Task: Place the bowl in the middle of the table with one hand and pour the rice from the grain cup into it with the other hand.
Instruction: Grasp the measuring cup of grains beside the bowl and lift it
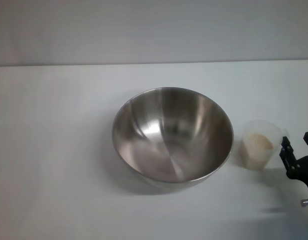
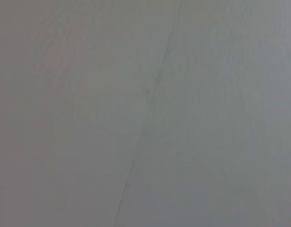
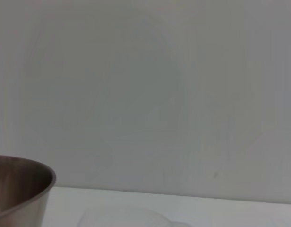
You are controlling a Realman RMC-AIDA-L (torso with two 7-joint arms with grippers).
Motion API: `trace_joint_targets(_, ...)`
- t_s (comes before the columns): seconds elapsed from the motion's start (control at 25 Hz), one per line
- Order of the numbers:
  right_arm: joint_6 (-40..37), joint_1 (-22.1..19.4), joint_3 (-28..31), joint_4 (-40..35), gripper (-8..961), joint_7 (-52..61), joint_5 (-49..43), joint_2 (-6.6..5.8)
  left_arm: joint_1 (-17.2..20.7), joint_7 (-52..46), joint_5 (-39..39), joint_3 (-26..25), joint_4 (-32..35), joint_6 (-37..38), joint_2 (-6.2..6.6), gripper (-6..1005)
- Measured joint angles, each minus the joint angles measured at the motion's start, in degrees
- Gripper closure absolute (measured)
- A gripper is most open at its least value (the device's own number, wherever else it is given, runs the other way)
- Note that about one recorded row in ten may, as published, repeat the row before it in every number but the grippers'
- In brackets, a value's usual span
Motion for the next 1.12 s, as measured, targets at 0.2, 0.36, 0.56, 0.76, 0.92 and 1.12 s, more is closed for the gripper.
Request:
trace_joint_targets(0.2,0.02,0.04,0.00,-0.17,446,-0.06,0.00,-0.03,0.00,0.03,0.00,0.00,-0.03,0.02,0.00,239)
trace_joint_targets(0.36,0.09,0.29,0.00,-0.57,449,0.02,0.00,-0.05,-0.02,0.03,0.00,0.00,-0.07,0.03,0.00,239)
trace_joint_targets(0.56,1.13,1.03,0.00,-0.72,452,-0.03,-0.01,-0.05,-0.05,0.03,0.00,0.00,-0.12,0.13,0.00,239)
trace_joint_targets(0.76,1.46,1.61,0.00,-0.81,455,-0.12,-0.01,-0.05,0.03,0.03,0.00,0.00,-0.12,0.46,-0.06,239)
trace_joint_targets(0.92,1.91,2.10,0.00,-0.95,458,-0.14,-0.01,-0.05,0.09,0.03,-0.03,0.00,-0.12,0.55,-0.08,239)
trace_joint_targets(1.12,2.67,2.55,0.00,-1.12,461,-0.17,-0.01,-0.03,0.05,0.03,-0.22,0.00,-0.12,0.63,-0.09,240)
